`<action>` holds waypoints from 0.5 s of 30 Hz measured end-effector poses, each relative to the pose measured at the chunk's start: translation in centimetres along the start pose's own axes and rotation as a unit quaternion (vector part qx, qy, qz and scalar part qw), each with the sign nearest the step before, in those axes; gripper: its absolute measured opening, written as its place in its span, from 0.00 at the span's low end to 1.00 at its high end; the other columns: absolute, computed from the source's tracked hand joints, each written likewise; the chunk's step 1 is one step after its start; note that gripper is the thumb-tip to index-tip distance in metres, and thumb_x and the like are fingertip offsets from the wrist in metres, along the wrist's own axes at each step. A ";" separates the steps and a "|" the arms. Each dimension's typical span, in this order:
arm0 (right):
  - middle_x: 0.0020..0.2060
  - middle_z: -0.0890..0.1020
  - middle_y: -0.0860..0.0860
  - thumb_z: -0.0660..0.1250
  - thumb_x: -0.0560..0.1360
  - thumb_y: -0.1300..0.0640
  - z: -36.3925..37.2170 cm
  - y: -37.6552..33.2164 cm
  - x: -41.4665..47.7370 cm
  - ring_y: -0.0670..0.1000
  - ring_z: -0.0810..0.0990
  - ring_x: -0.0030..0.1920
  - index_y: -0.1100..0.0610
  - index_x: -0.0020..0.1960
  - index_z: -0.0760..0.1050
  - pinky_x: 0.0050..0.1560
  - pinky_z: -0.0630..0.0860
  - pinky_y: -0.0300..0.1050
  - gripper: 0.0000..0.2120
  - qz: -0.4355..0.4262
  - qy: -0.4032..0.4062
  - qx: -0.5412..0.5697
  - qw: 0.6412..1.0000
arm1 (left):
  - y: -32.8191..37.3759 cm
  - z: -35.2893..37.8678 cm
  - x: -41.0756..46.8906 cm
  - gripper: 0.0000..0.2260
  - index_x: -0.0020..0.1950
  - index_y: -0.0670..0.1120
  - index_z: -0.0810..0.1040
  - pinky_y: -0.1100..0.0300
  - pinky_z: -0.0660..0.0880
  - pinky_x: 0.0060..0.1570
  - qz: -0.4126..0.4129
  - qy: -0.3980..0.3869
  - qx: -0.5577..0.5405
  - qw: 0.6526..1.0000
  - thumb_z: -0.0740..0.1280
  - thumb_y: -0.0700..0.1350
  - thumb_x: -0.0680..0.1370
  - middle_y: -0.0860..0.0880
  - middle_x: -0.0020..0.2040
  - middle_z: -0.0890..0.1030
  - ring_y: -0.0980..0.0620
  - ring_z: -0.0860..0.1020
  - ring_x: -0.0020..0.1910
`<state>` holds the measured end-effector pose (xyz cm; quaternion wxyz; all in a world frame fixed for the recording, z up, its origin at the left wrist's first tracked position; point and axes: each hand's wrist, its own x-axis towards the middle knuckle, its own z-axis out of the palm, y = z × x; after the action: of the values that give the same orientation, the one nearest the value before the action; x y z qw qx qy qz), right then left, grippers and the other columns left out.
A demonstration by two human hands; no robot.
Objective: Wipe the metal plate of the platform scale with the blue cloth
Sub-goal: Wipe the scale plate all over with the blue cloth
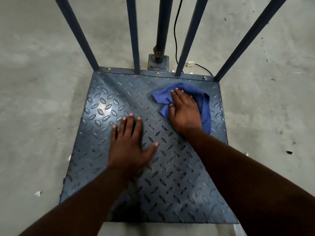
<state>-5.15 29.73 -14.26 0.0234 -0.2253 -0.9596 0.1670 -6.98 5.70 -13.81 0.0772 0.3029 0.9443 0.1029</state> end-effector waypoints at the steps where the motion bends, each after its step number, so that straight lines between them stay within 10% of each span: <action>1: 0.81 0.64 0.53 0.51 0.82 0.44 0.0 0.1 0.1 0.53 0.60 0.81 0.51 0.82 0.62 0.82 0.54 0.55 0.30 0.001 0.000 -0.004 1.000 | 0.1 -0.3 2.1 0.47 0.87 0.51 0.54 0.39 0.48 0.83 0.001 -0.003 -0.006 1.000 0.55 0.78 0.76 0.44 0.88 0.52 0.43 0.51 0.87; 15: 0.75 0.71 0.60 0.56 0.83 0.46 0.3 -4.1 10.7 0.60 0.70 0.74 0.60 0.79 0.63 0.74 0.65 0.54 0.29 -0.039 0.001 -0.100 0.994 | 0.0 0.6 7.3 0.48 0.87 0.56 0.53 0.38 0.46 0.84 -0.002 0.035 -0.013 0.999 0.56 0.81 0.74 0.48 0.88 0.49 0.45 0.47 0.87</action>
<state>-16.52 30.89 -13.56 0.0082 -0.1892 -0.9795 0.0692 -12.76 10.07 -15.05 0.0483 0.2959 0.9458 0.1250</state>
